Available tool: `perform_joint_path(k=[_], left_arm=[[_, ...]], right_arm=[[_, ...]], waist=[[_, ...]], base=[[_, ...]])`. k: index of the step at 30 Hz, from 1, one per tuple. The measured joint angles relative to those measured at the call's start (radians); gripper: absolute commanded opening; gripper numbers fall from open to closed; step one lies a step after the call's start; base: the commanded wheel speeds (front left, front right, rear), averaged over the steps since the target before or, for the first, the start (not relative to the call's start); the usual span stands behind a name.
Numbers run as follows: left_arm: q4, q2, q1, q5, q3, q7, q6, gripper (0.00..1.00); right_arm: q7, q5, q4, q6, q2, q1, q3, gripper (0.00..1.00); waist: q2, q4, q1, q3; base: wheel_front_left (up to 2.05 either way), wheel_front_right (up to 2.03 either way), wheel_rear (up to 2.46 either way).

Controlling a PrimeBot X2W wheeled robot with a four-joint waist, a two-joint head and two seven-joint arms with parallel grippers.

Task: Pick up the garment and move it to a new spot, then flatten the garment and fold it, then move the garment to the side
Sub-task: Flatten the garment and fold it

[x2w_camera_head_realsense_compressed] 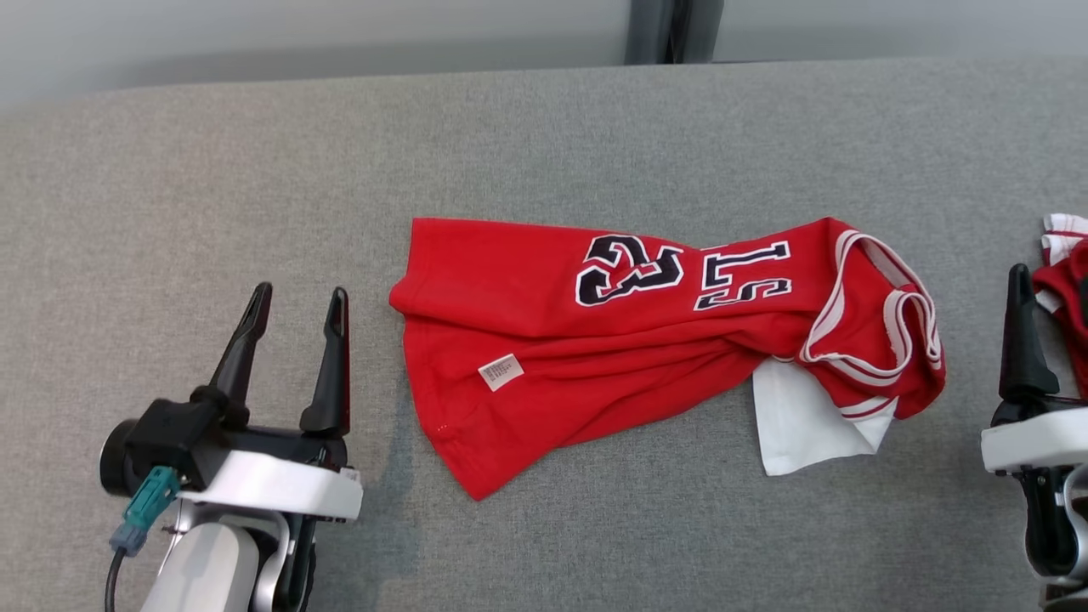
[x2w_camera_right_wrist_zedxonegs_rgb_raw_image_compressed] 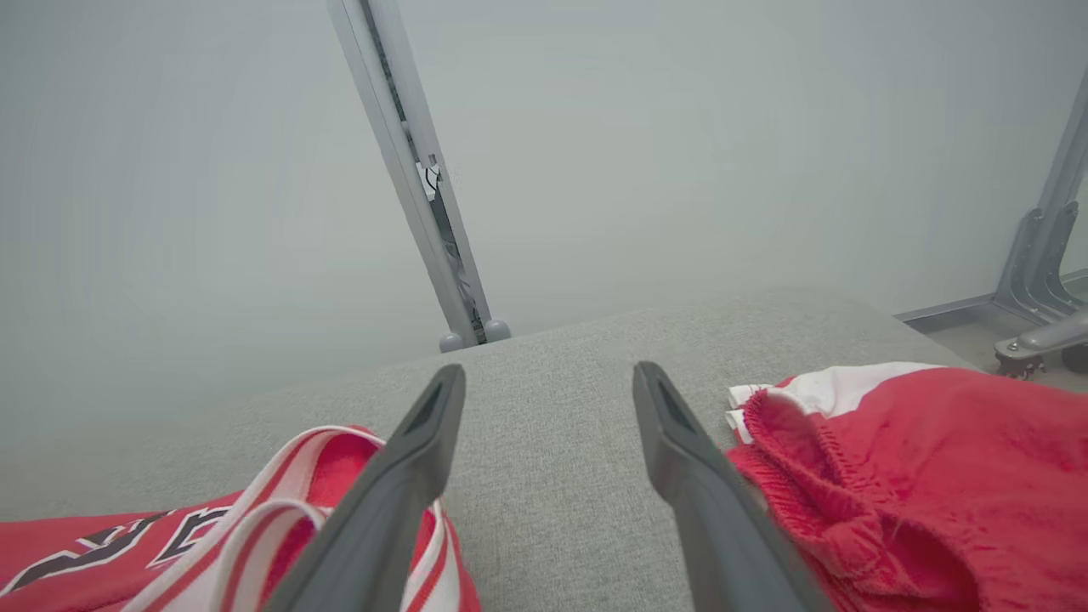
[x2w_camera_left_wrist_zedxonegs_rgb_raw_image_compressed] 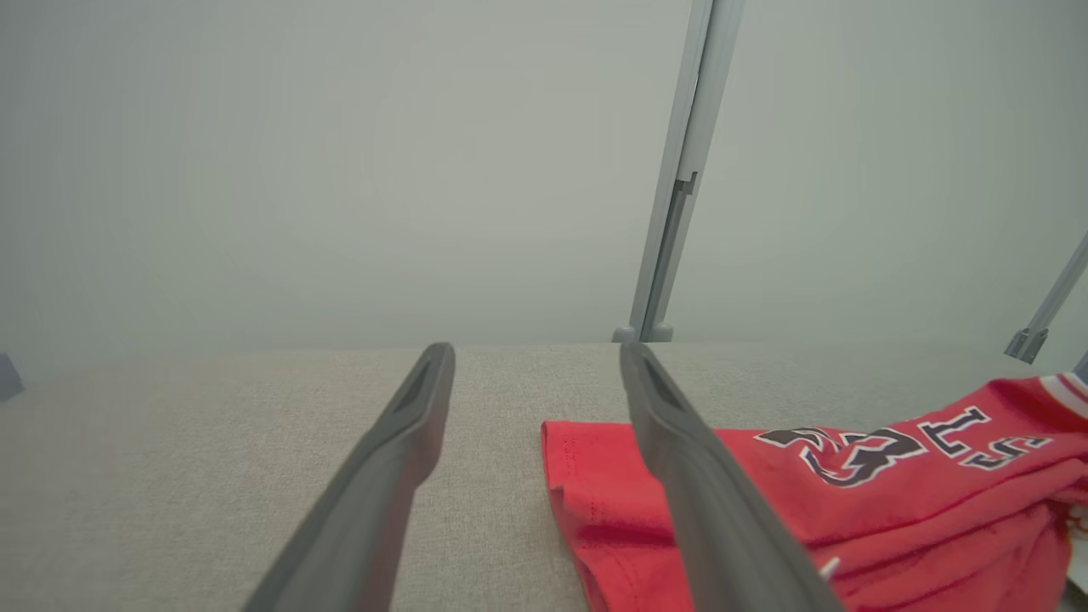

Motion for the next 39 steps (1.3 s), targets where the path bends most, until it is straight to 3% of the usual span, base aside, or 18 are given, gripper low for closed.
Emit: perform_joint_path(k=[6,15,25,39], left_arm=[[-0.02,0.006,0.054,-0.001,0.025,0.0,0.026,1.0],[-0.045,0.021,0.142,-0.008,0.035,0.007,0.053,1.0],[-0.067,0.034,0.215,-0.012,0.031,0.039,0.07,1.0],[-0.097,0.039,0.226,-0.014,0.017,0.057,0.081,1.0]], right_arm=[[-0.031,-0.074,-0.179,0.0,0.017,0.085,0.031,1.0],[0.042,-0.178,-0.359,0.0,0.056,0.24,0.128,1.0],[0.097,-0.224,-0.379,0.0,0.088,0.347,0.161,1.0],[0.111,-0.227,-0.39,0.0,0.104,0.356,0.161,1.0]], waist=[[0.0,-0.008,0.0,-0.048],[0.0,-0.018,0.0,-0.129],[0.0,-0.011,0.0,-0.206],[0.0,0.001,0.0,-0.202]], base=[[0.0,0.0,0.0],[0.0,0.0,0.0],[0.0,0.0,0.0],[0.0,0.0,0.0]])
